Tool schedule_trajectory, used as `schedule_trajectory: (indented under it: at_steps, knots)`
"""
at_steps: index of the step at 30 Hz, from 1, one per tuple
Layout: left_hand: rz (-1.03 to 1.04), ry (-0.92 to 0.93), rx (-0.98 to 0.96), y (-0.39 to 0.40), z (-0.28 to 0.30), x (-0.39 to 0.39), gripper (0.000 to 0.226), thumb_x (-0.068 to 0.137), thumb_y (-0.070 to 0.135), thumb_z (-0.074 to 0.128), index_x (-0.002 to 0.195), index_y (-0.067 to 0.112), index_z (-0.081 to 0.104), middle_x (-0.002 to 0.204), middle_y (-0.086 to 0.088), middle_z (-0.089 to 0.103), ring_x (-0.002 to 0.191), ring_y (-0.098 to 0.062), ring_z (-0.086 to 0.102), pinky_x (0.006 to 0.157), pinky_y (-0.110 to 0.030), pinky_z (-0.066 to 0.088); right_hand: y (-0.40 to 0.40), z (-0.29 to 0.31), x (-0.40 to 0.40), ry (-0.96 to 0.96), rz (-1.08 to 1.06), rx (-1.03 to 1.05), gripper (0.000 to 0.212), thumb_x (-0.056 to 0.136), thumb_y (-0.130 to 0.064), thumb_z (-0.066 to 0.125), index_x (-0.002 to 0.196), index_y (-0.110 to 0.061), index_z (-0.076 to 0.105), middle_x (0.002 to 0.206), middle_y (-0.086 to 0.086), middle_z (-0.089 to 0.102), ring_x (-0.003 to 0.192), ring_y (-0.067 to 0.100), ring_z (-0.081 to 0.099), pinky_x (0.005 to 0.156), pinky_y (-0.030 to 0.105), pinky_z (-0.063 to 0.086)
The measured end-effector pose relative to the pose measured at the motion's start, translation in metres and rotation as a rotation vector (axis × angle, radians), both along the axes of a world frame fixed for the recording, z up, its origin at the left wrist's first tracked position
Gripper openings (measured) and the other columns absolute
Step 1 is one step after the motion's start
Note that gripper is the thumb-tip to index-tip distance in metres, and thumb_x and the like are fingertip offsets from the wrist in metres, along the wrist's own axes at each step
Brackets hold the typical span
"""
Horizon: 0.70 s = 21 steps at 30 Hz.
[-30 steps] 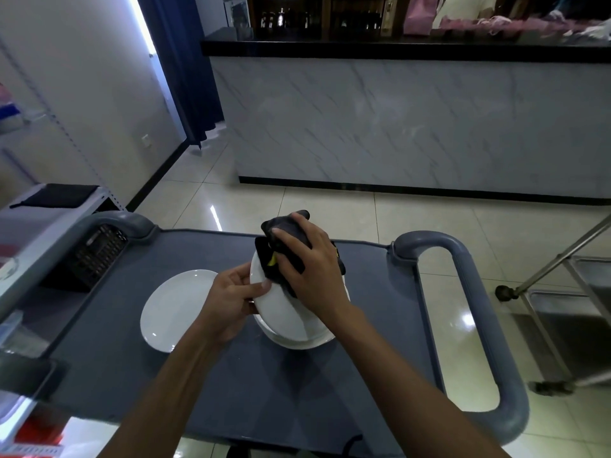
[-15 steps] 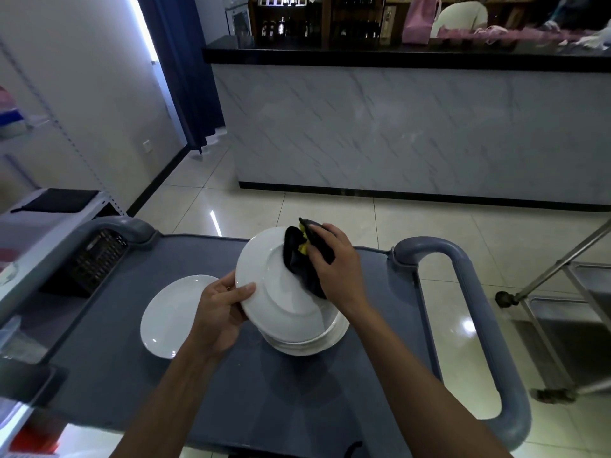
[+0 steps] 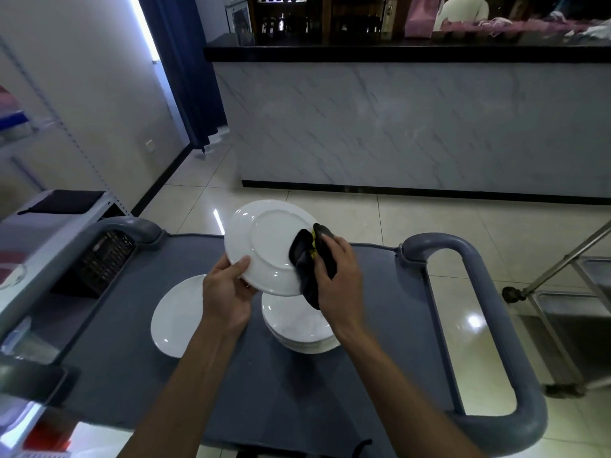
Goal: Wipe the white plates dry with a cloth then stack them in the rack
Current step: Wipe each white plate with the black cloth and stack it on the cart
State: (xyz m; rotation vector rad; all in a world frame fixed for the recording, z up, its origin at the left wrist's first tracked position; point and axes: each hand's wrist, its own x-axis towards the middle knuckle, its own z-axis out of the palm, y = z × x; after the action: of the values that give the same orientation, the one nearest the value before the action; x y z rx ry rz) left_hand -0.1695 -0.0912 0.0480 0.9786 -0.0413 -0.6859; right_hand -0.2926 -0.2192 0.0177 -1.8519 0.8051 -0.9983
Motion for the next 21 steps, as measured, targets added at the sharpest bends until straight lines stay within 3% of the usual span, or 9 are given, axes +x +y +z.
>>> schedule_trajectory:
  at_steps: [3, 6, 13, 17, 21]
  knots:
    - [0.012, 0.002, 0.001, -0.002, 0.004, 0.002, 0.040, 0.094, -0.001, 0.051, 0.133, 0.004, 0.059, 0.125, -0.016, 0.067, 0.101, -0.026, 0.068, 0.073, -0.036, 0.062, 0.011, 0.001, 0.006, 0.083, -0.031, -0.142, 0.039, 0.098, -0.017, 0.060, 0.137, -0.019, 0.060, 0.147, 0.003, 0.048, 0.131, 0.022, 0.046, 0.111, 0.041, 0.039]
    - [-0.007, -0.006, 0.004, -0.004, 0.007, 0.006, 0.041, 0.095, 0.001, 0.051, 0.134, 0.005, 0.058, 0.128, -0.018, 0.066, 0.109, -0.033, 0.065, 0.084, -0.043, 0.060, 0.027, 0.004, 0.014, 0.146, -0.019, -0.317, 0.041, 0.095, -0.016, 0.063, 0.136, -0.020, 0.061, 0.148, 0.006, 0.049, 0.129, 0.028, 0.047, 0.105, 0.048, 0.042]
    - [-0.037, -0.060, 0.043, 0.001, 0.008, 0.024, 0.029, 0.096, 0.007, 0.054, 0.121, 0.010, 0.067, 0.120, -0.017, 0.070, 0.107, -0.033, 0.067, 0.090, -0.045, 0.055, 0.049, 0.006, 0.035, 0.166, 0.032, -0.545, 0.041, 0.094, -0.019, 0.060, 0.135, -0.023, 0.062, 0.145, 0.007, 0.052, 0.128, 0.030, 0.051, 0.097, 0.049, 0.046]
    - [-0.090, -0.044, 0.023, 0.009, 0.006, 0.047, 0.027, 0.096, 0.006, 0.053, 0.116, 0.014, 0.069, 0.110, -0.010, 0.075, 0.094, -0.026, 0.073, 0.074, -0.040, 0.062, 0.043, 0.001, 0.034, 0.153, 0.028, -0.479, 0.042, 0.093, -0.018, 0.057, 0.134, -0.024, 0.061, 0.146, 0.003, 0.050, 0.130, 0.025, 0.048, 0.103, 0.046, 0.044]
    - [-0.177, -0.025, 0.003, 0.015, 0.004, 0.065, 0.029, 0.093, 0.004, 0.055, 0.117, 0.012, 0.069, 0.109, -0.008, 0.075, 0.092, -0.022, 0.072, 0.069, -0.035, 0.061, 0.028, 0.002, 0.039, 0.141, -0.047, -0.286, 0.039, 0.096, -0.015, 0.060, 0.135, -0.022, 0.062, 0.147, 0.003, 0.049, 0.130, 0.026, 0.047, 0.108, 0.045, 0.041]
